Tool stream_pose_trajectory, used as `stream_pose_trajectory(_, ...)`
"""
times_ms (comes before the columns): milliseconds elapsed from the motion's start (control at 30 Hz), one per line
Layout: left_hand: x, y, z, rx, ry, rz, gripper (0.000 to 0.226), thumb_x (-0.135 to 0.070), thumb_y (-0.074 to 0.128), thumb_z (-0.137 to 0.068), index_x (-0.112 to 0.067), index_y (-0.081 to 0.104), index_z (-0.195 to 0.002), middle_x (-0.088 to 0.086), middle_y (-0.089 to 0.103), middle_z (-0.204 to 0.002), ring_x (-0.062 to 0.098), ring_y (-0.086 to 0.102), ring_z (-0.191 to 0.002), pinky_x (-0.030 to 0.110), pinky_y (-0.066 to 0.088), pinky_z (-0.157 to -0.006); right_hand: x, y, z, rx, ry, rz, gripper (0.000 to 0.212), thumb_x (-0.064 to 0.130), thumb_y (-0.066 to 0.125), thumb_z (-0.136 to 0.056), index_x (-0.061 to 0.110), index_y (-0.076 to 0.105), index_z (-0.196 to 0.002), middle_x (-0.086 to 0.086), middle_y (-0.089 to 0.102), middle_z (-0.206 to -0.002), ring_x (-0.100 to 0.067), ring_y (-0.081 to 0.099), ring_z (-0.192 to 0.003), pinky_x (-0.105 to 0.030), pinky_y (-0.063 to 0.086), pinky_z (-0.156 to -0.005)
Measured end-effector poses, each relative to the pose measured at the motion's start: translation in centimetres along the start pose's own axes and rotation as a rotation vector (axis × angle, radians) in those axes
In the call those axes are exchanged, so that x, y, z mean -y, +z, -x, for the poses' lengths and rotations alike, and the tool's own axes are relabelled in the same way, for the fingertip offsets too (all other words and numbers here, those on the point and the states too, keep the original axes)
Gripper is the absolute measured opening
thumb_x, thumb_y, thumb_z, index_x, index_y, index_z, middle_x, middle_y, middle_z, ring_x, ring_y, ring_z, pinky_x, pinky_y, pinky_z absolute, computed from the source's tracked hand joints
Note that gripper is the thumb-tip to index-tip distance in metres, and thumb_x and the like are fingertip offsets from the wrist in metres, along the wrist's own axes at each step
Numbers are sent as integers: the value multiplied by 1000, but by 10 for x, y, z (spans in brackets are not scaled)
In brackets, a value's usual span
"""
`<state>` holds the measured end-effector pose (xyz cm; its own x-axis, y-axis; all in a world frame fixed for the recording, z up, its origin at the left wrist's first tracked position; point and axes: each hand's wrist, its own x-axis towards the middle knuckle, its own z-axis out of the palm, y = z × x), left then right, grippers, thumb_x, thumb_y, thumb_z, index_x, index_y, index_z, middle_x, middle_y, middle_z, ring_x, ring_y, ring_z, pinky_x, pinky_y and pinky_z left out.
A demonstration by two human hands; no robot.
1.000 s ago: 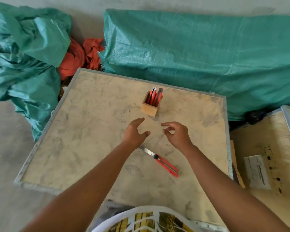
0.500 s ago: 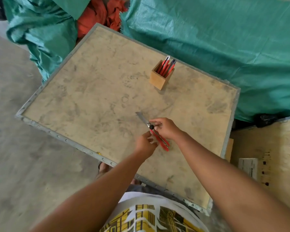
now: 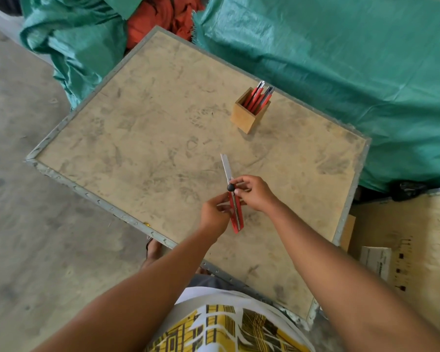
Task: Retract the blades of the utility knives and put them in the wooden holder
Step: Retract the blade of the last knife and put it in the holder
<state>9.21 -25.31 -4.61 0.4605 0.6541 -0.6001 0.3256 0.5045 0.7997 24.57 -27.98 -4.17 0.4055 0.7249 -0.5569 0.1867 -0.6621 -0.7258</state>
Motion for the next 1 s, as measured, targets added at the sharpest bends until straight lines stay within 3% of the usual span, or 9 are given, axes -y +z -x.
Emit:
stream_pose_trajectory(100,-9,-12,1,12,41,-8,56,17,55,-83,-15,66,-126,6,73,-101,14,68,-81,34,62,-82,13,-4,12,-34,-12,-170,28,-7,60,-96,15,71,-111,-13,75,-107,-30,77,-98,-35,66,-75)
stream_pose_trajectory(267,-35,-35,12,120,87,-4,49,9,61,-88,-20,65,-127,4,73,-100,23,73,-85,43,63,-78,40,-12,31,-108,-90,-326,31,-6,60,-97,12,70,-120,-11,77,-106,-20,78,-88,-32,66,-73)
stream_pose_trajectory(400,-56,-54,22,199,124,-49,49,6,64,-89,-19,63,-130,2,72,-102,27,72,-87,43,63,-77,65,-17,43,-148,-151,-352,30,-3,62,-97,16,71,-120,-6,77,-104,-22,79,-90,-35,66,-75)
stream_pose_trajectory(533,-82,-75,28,271,196,-50,46,10,64,-88,-14,64,-127,14,71,-108,31,71,-84,39,63,-74,88,-16,56,-190,-229,-339,28,7,67,-97,13,71,-124,-6,78,-105,-18,79,-89,-34,66,-72)
stream_pose_trajectory(700,-109,-100,27,334,217,-51,42,12,61,-88,-18,70,-116,8,73,-101,17,71,-73,42,63,-76,111,-9,66,-250,-267,-304,26,5,68,-96,8,74,-121,-10,77,-108,-25,79,-91,-30,66,-66)
stream_pose_trajectory(767,-119,-110,24,344,216,-56,38,12,60,-89,-9,69,-120,9,73,-102,20,70,-77,43,62,-76,118,-3,70,-237,-272,-277,25,5,70,-94,8,75,-118,-9,78,-108,-24,79,-91,-30,66,-66)
stream_pose_trajectory(1000,-152,-140,17,429,216,-52,34,10,60,-90,-5,69,-120,17,73,-112,25,73,-90,47,61,-80,145,14,79,-253,-292,-160,24,8,75,-90,14,79,-113,-3,79,-108,-22,77,-92,-37,67,-73)
